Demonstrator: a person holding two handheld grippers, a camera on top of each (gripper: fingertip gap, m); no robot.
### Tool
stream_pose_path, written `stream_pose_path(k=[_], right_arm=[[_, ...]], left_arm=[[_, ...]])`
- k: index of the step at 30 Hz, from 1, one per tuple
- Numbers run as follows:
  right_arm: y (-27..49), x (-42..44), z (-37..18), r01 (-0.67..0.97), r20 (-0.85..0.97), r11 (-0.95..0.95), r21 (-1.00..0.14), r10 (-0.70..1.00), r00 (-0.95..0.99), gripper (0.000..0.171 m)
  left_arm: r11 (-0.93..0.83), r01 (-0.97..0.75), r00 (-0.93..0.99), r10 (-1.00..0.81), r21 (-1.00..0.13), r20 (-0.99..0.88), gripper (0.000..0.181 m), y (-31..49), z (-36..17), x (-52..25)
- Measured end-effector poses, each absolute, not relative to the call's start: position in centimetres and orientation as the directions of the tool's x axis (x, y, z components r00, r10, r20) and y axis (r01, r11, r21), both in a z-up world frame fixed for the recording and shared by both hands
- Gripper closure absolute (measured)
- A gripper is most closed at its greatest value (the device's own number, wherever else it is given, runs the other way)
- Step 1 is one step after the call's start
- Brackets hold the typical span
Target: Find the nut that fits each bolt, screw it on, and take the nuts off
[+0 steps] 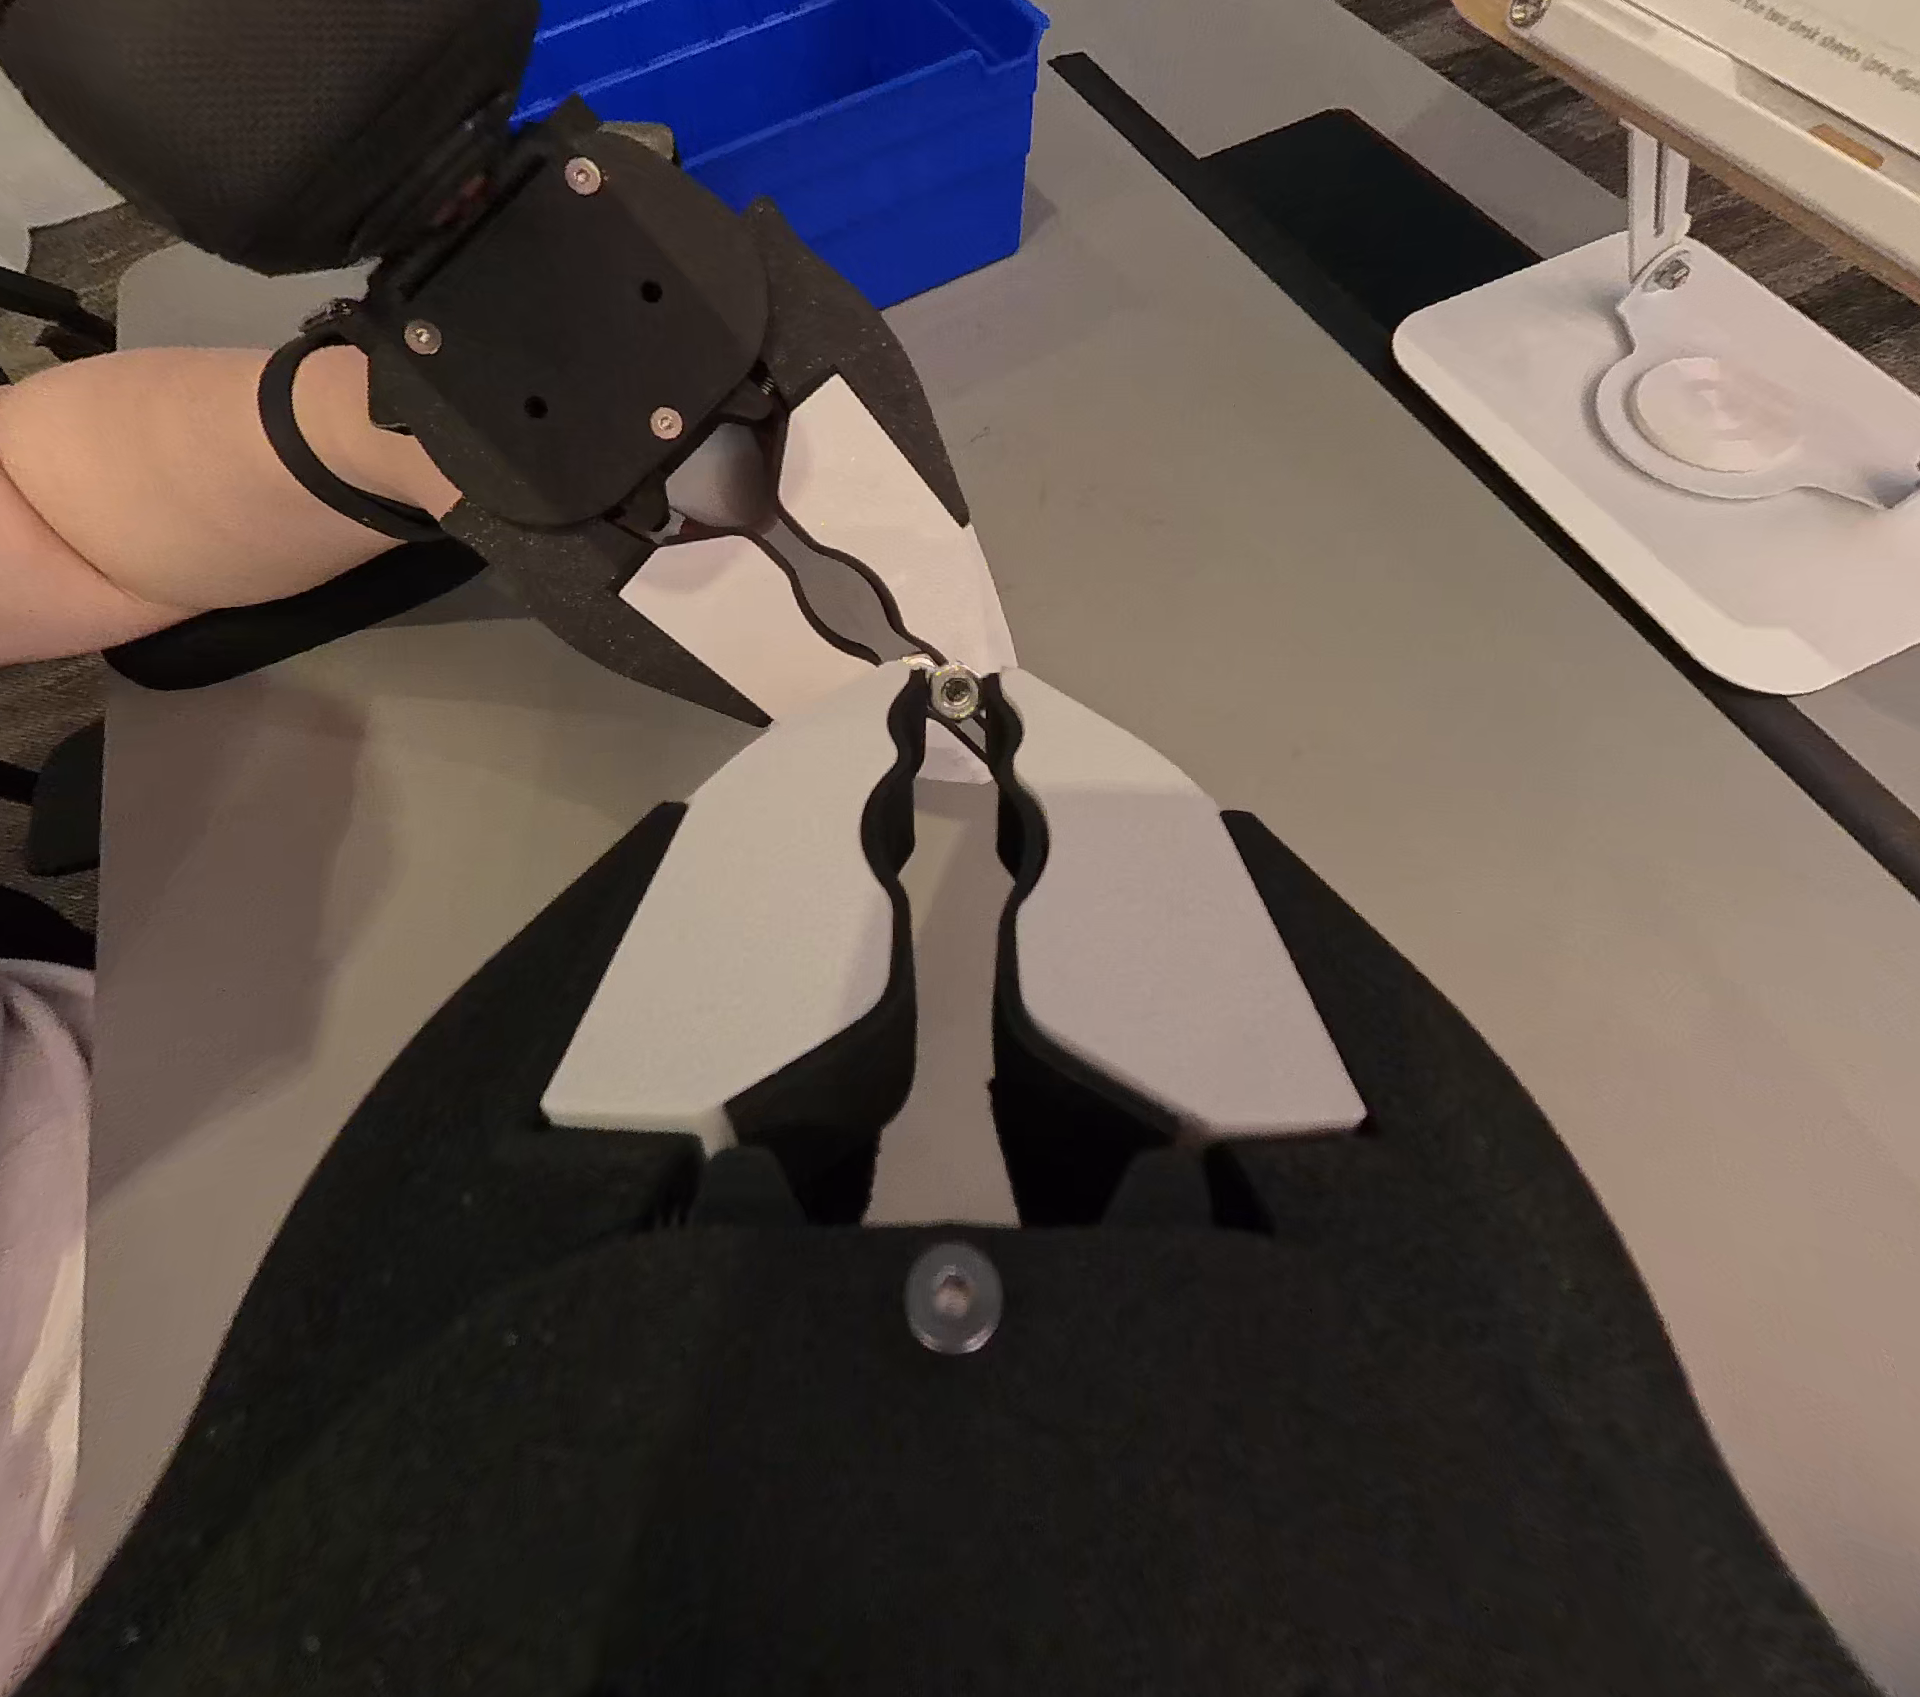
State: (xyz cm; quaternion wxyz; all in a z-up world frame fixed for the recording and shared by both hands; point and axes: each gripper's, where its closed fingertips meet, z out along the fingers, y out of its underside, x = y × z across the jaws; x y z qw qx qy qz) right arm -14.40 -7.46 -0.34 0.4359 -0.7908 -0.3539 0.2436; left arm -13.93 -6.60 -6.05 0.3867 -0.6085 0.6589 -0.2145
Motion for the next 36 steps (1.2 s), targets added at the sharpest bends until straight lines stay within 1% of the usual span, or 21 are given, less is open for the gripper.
stream_pose_path(k=[10,14,16,18,21,23,25,27,30,33,36], right_arm=[[-7.6,-14.6,-0.2,0.394,-0.007,-0.317,-0.863,0.786,0.618,0.161],[-7.4,-14.4,0.0,0.403,0.02,-0.297,-0.866,0.784,0.62,0.151],[-7.8,-14.5,0.3,0.428,0.041,-0.266,-0.864,0.809,0.587,0.146],[-8.4,-14.5,1.1,0.468,0.114,-0.174,-0.867,0.843,0.526,0.138],[-9.1,-14.2,2.7,0.477,0.236,-0.007,-0.879,0.863,0.447,0.138],[-10.7,-14.5,3.4,0.468,0.268,0.083,-0.88,0.899,0.345,0.139],[-13.1,-14.8,3.0,0.485,0.288,0.162,-0.86,0.937,0.197,0.141],[-13.0,-14.6,2.6,0.531,0.38,0.237,-0.814,0.908,0.177,0.144],[-13.8,-15.1,2.6,0.522,0.417,0.295,-0.8,0.9,0.13,0.144],[-14.6,-15.6,2.6,0.502,0.407,0.313,-0.806,0.909,0.087,0.144],[-14.5,-15.7,2.5,0.497,0.402,0.309,-0.811,0.911,0.091,0.147]], left_arm=[[0.168,-0.61,0.026,-0.972,-0.774,-0.232,0.178,-6.9,-5.6,-13.8],[0.17,-0.593,0.014,-0.975,-0.787,-0.22,0.178,-7.1,-5.3,-13.8],[0.2,-0.57,-0.004,-0.97,-0.797,-0.241,0.178,-7.0,-5.0,-13.8],[0.244,-0.519,-0.055,-0.966,-0.819,-0.253,0.178,-7.6,-4.5,-13.8],[0.268,-0.43,-0.169,-0.962,-0.862,-0.215,0.178,-9.6,-3.6,-13.7],[0.277,-0.407,-0.209,-0.956,-0.871,-0.206,0.178,-10.4,-3.4,-13.7],[0.277,-0.388,-0.258,-0.948,-0.879,-0.185,0.178,-11.3,-3.3,-13.7],[0.272,-0.367,-0.319,-0.935,-0.89,-0.154,0.178,-12.5,-3.3,-13.8],[0.277,-0.352,-0.393,-0.911,-0.894,-0.127,0.178,-14.0,-3.4,-13.9],[0.291,-0.36,-0.416,-0.901,-0.886,-0.127,0.178,-14.5,-3.8,-13.9],[0.294,-0.359,-0.424,-0.897,-0.886,-0.125,0.178,-14.8,-3.8,-13.9]])
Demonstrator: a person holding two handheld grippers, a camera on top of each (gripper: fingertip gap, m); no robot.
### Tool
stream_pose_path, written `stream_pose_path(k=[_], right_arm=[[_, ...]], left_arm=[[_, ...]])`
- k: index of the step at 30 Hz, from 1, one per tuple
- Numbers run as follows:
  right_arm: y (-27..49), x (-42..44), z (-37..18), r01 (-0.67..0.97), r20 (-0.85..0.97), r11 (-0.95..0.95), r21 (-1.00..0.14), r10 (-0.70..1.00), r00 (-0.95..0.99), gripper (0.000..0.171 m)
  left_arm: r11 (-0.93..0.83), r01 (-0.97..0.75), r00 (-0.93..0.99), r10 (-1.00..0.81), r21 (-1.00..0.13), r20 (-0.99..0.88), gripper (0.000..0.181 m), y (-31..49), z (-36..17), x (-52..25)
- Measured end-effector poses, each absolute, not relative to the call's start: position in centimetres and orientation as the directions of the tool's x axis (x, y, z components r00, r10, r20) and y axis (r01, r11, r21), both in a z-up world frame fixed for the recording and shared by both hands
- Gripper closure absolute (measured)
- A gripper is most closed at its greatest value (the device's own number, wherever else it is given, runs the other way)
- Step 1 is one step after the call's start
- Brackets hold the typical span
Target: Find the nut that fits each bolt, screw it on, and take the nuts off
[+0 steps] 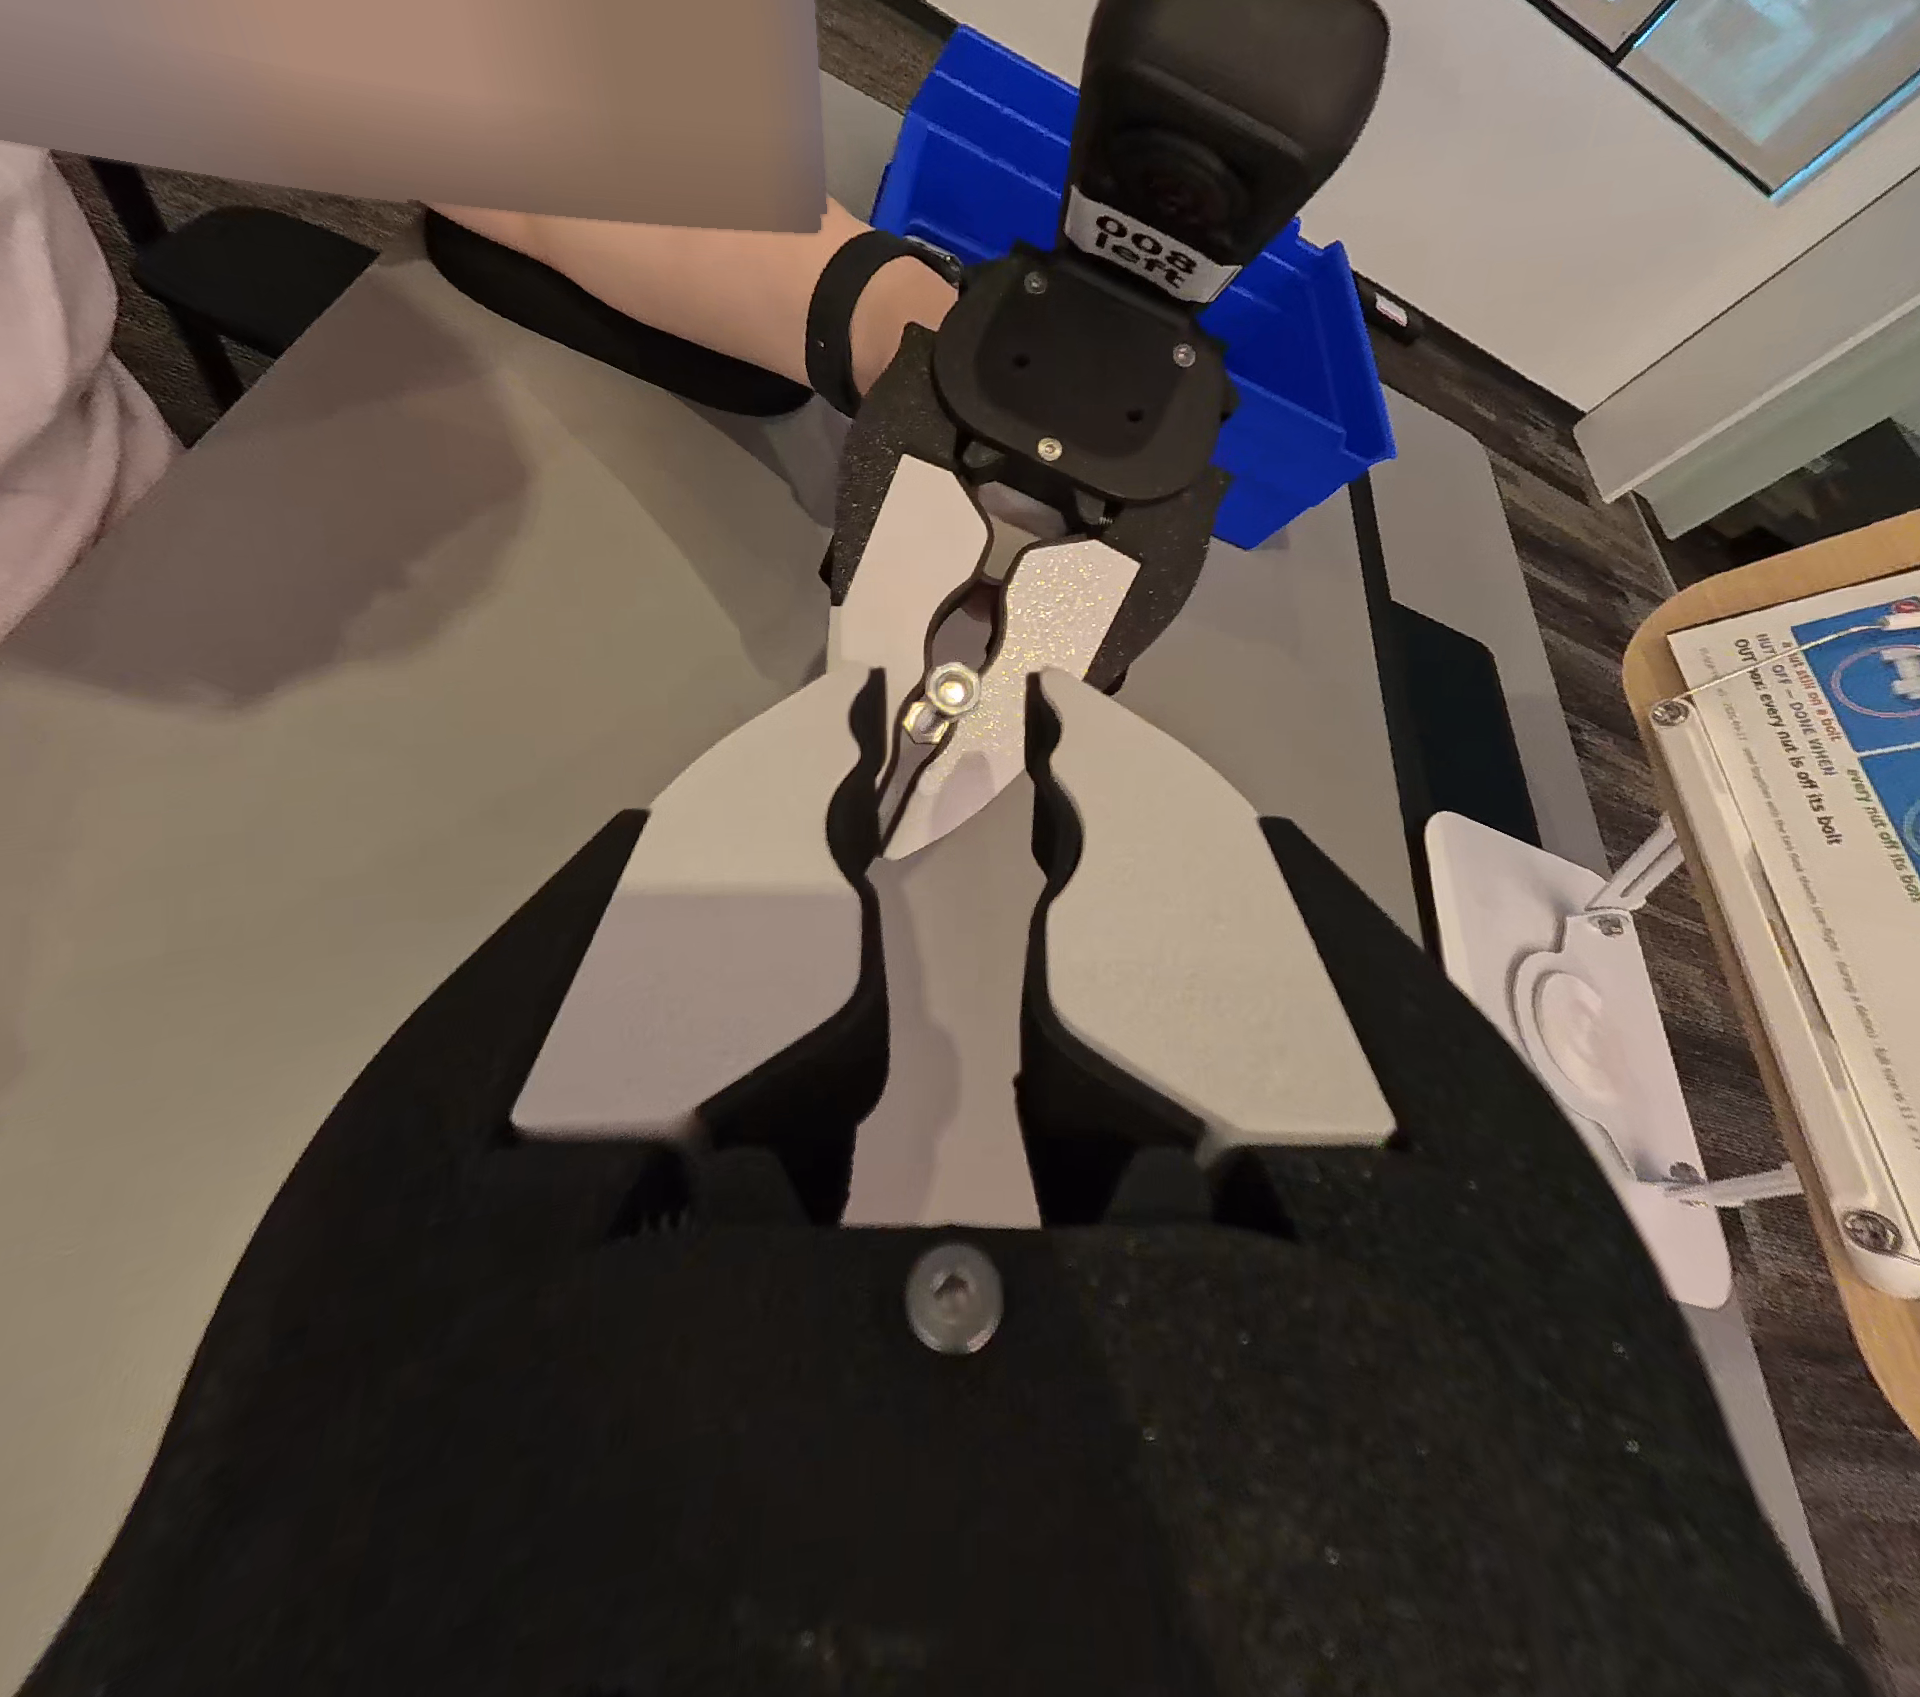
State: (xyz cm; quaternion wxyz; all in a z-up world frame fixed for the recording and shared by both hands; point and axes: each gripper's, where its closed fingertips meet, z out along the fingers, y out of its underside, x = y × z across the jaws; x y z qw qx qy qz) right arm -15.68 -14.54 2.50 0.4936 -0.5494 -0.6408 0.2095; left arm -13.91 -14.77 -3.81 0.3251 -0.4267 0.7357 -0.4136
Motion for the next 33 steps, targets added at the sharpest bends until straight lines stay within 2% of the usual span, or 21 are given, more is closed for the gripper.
stream_pose_path(k=[2,24,33], right_arm=[[-14.7,-15.8,2.5,0.483,0.392,0.307,-0.82,0.916,0.082,0.152],[-14.5,-15.8,2.0,0.486,0.338,0.256,-0.835,0.937,0.087,0.161],[-12.1,-15.3,2.1,0.498,0.285,0.137,-0.856,0.929,0.235,0.161]], left_arm=[[0.297,-0.357,-0.425,-0.896,-0.886,-0.129,0.178,-14.8,-3.8,-13.9],[0.305,-0.362,-0.418,-0.898,-0.881,-0.139,0.178,-14.8,-3.7,-13.8],[0.259,-0.414,-0.264,-0.952,-0.873,-0.157,0.178,-12.1,-3.7,-13.2]])
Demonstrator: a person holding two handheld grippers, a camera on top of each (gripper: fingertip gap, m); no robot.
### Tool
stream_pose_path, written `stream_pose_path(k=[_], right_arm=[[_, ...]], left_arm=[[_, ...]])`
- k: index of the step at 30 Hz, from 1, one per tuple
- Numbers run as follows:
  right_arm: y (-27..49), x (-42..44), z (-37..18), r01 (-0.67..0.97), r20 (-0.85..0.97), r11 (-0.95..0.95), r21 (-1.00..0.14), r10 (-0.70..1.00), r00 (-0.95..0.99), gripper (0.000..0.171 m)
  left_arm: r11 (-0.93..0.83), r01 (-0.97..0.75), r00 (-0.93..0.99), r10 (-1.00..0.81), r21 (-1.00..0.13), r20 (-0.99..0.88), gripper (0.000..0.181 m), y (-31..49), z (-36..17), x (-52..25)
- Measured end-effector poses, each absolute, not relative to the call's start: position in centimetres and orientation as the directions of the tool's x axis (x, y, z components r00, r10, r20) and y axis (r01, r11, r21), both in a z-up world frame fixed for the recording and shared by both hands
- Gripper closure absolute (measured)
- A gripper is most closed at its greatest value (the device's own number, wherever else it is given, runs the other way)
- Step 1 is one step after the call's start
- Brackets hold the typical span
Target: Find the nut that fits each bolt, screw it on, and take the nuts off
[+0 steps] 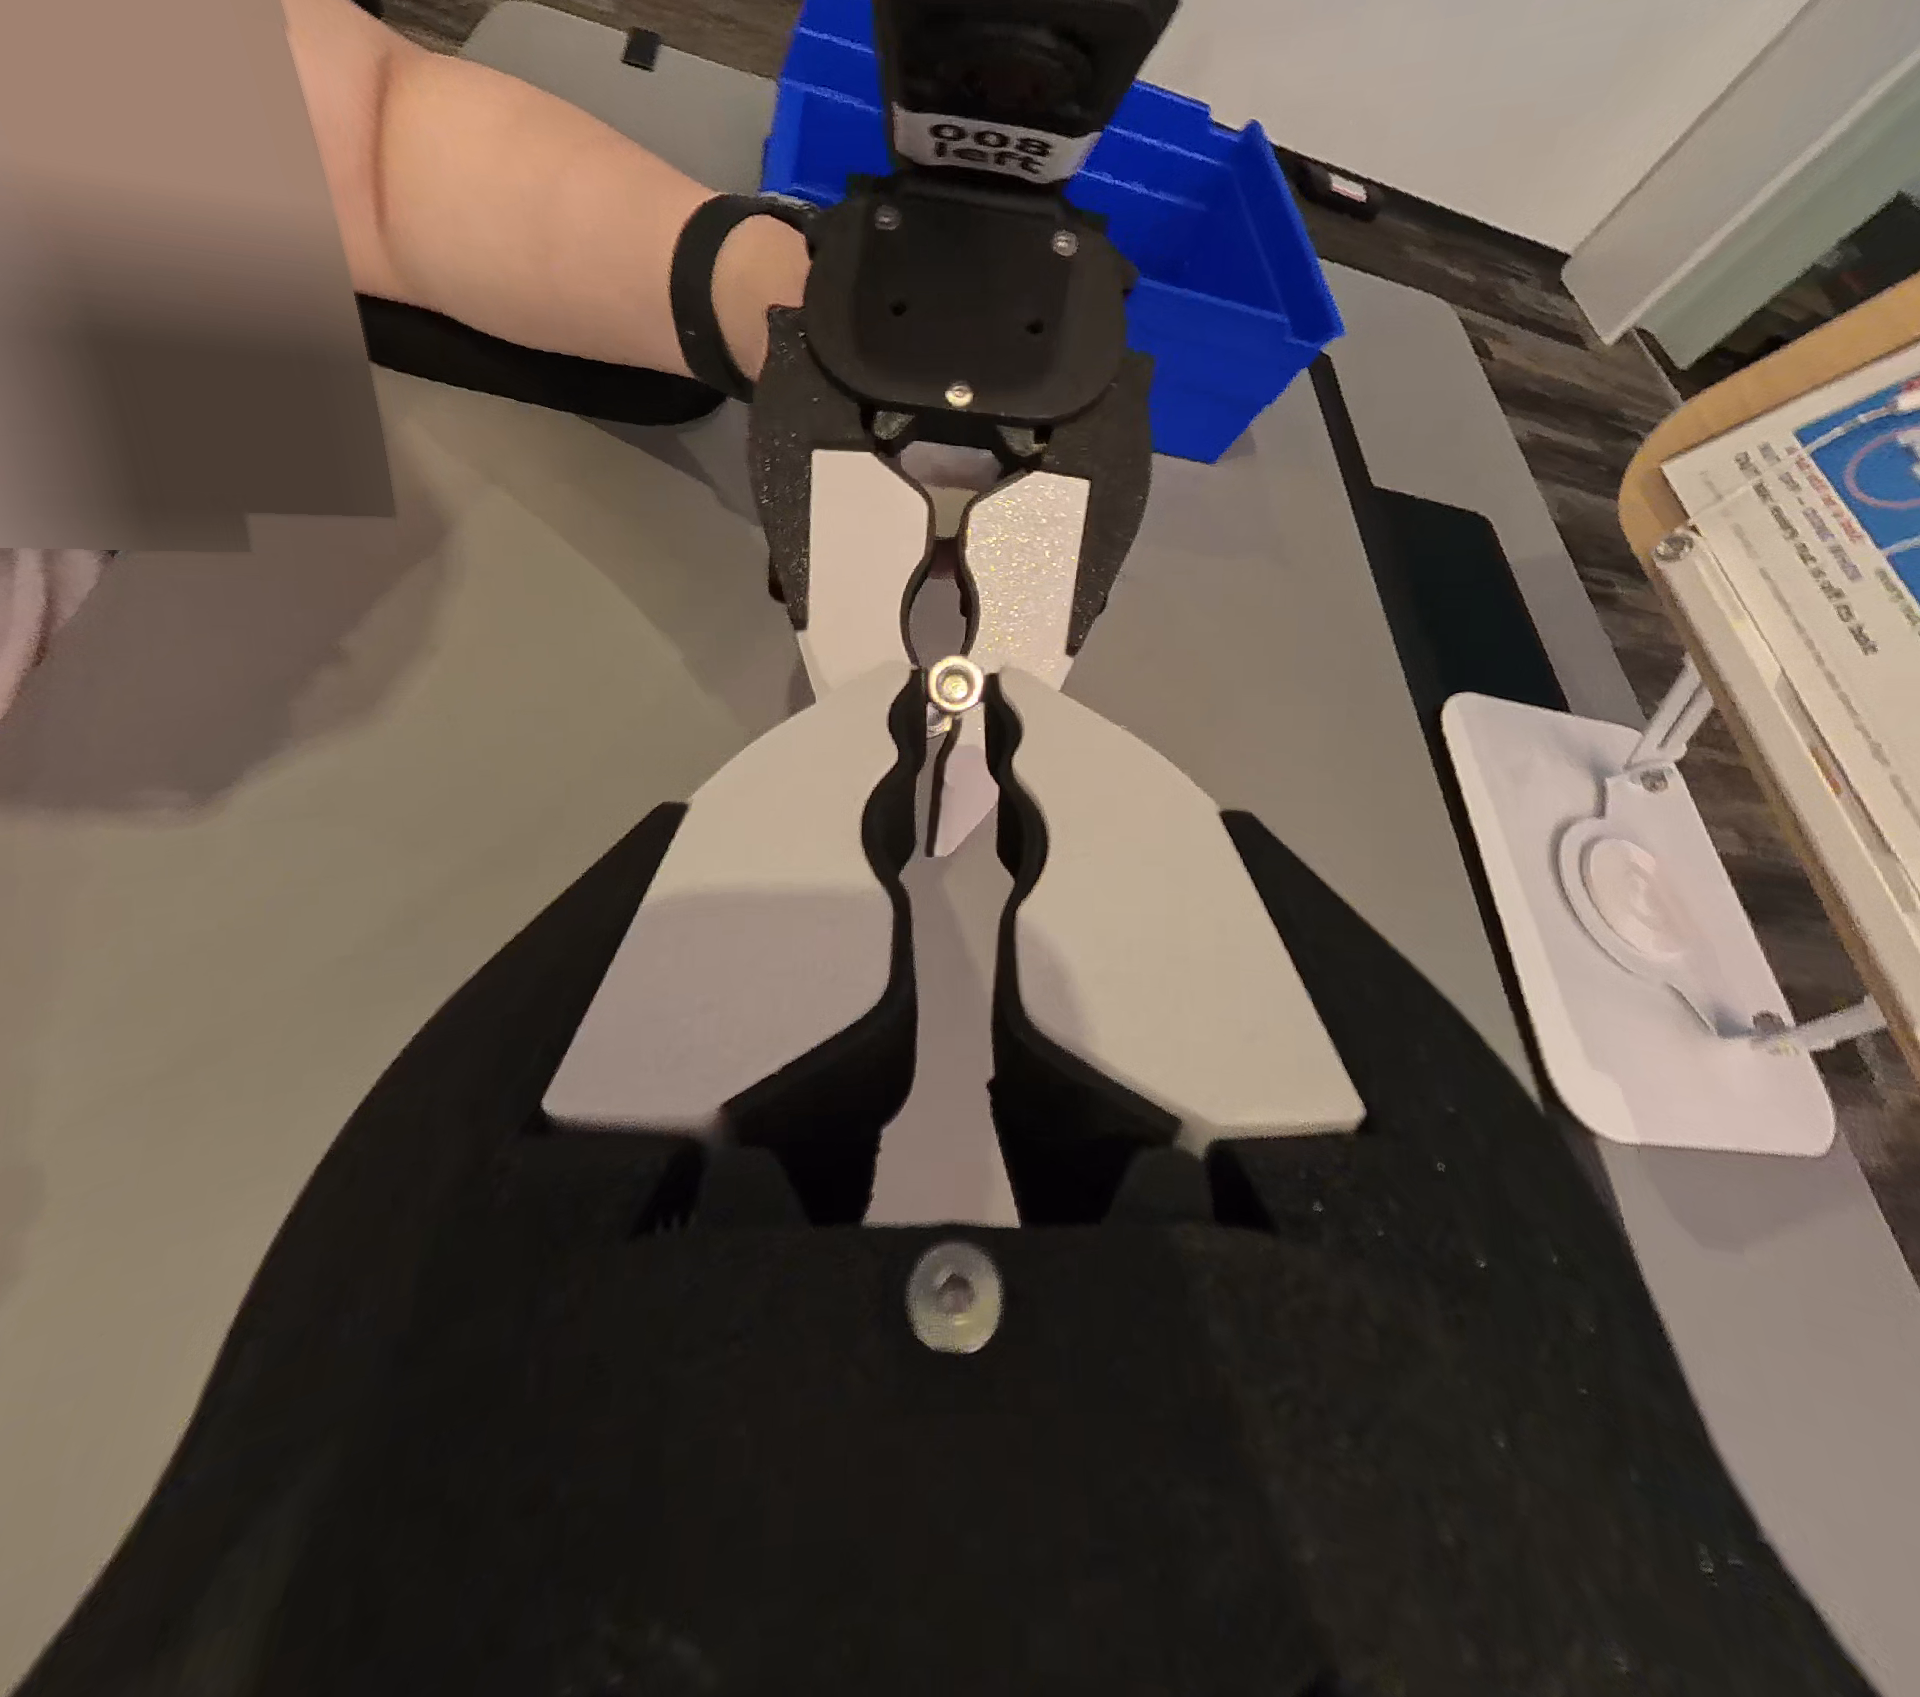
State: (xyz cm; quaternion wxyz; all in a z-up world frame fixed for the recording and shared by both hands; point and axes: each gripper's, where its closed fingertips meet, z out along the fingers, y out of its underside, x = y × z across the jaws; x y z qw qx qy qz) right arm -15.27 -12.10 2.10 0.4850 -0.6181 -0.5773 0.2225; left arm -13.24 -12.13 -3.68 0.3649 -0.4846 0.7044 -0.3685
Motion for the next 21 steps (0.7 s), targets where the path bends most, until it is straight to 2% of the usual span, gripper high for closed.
stream_pose_path(k=[14,21], right_arm=[[-8.1,-15.0,1.5,0.356,0.042,-0.167,-0.92,0.859,0.511,0.161],[-7.2,-14.8,0.9,0.268,-0.086,-0.305,-0.914,0.791,0.606,0.161]], left_arm=[[0.198,-0.521,0.019,-0.97,-0.83,-0.243,0.178,-7.3,-4.3,-13.3],[0.192,-0.575,0.088,-0.952,-0.795,-0.294,0.178,-6.1,-4.9,-13.7]])
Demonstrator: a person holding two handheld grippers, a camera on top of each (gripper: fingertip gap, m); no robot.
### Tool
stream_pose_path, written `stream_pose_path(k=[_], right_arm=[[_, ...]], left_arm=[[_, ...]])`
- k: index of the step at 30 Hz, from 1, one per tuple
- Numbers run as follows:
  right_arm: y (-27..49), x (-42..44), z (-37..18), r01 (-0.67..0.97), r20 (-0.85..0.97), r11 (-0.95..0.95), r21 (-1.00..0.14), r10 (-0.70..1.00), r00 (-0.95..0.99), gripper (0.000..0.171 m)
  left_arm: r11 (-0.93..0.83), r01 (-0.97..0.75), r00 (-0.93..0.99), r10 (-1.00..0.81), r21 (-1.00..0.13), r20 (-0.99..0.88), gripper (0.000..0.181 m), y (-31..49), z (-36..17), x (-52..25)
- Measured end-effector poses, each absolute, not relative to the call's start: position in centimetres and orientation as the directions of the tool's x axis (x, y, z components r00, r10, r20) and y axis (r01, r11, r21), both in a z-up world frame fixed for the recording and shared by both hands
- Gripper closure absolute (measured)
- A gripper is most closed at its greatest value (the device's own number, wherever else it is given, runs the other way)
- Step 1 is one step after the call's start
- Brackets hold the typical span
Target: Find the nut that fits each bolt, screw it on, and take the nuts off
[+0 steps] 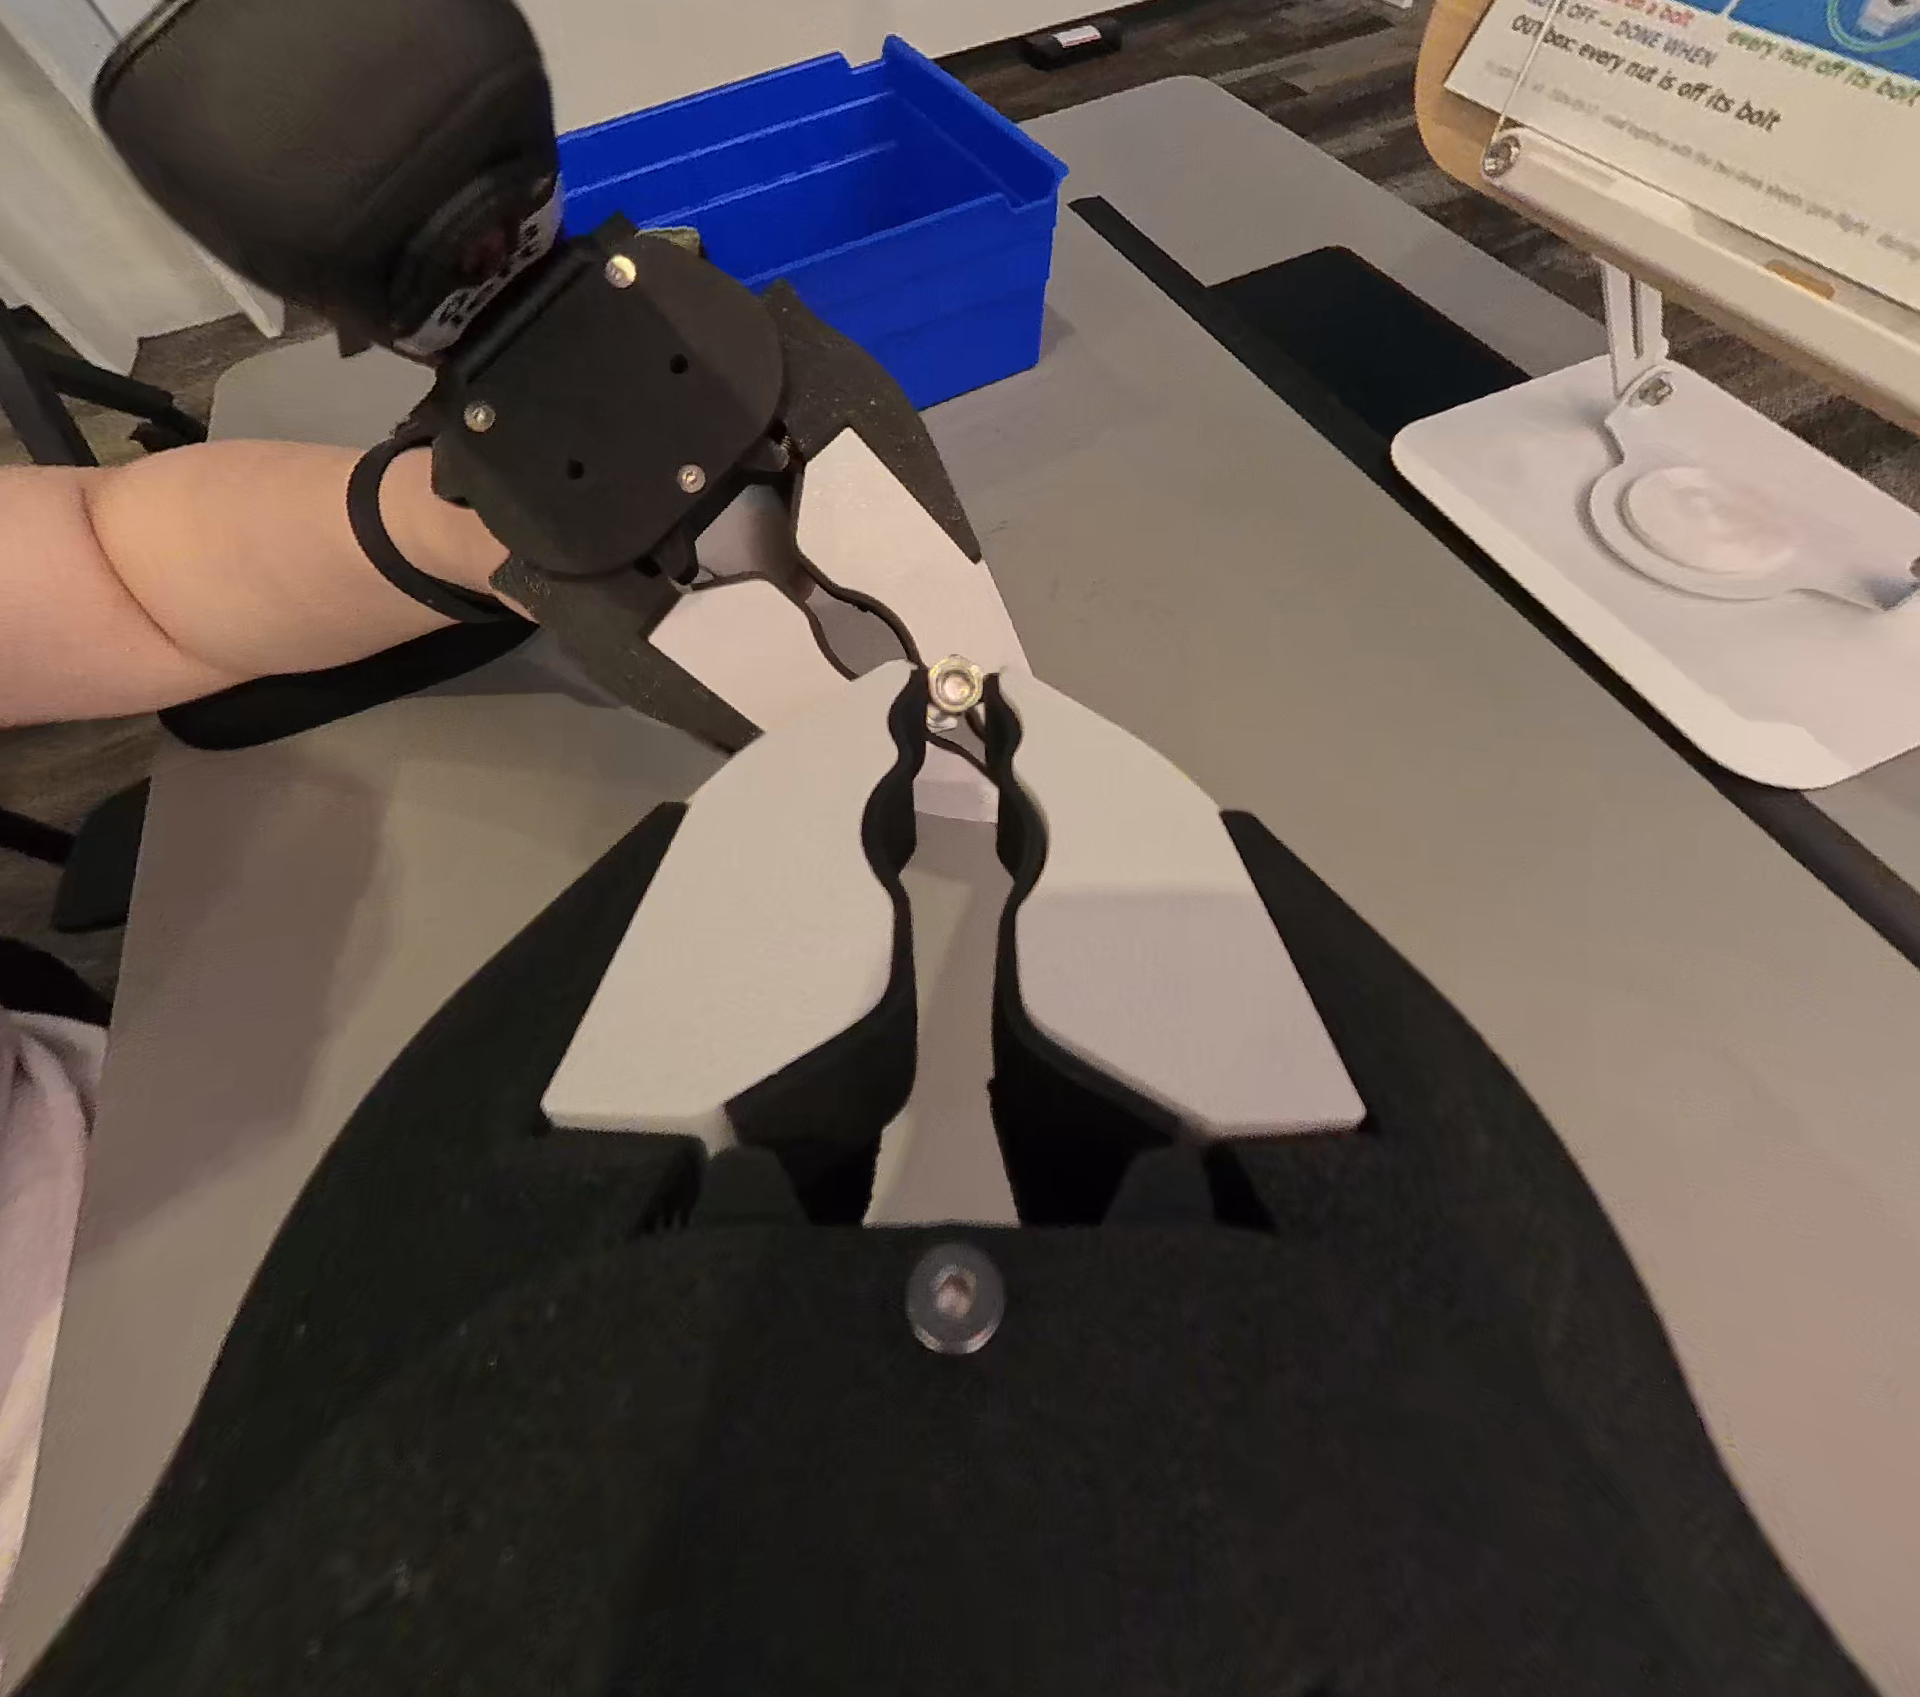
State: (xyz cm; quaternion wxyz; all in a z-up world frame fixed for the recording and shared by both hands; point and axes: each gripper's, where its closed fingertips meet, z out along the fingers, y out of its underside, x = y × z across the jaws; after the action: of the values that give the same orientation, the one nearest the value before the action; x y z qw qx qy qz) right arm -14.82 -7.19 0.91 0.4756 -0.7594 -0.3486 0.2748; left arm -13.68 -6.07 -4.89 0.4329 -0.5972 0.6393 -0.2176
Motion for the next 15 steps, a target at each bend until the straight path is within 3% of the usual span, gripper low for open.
stream_pose_path(k=[15], right_arm=[[-7.29,-15.13,0.78,0.291,-0.056,-0.292,-0.911,0.786,0.616,0.161]], left_arm=[[0.196,-0.575,0.081,-0.953,-0.795,-0.294,0.178,-6.28,-4.8,-13.7]])
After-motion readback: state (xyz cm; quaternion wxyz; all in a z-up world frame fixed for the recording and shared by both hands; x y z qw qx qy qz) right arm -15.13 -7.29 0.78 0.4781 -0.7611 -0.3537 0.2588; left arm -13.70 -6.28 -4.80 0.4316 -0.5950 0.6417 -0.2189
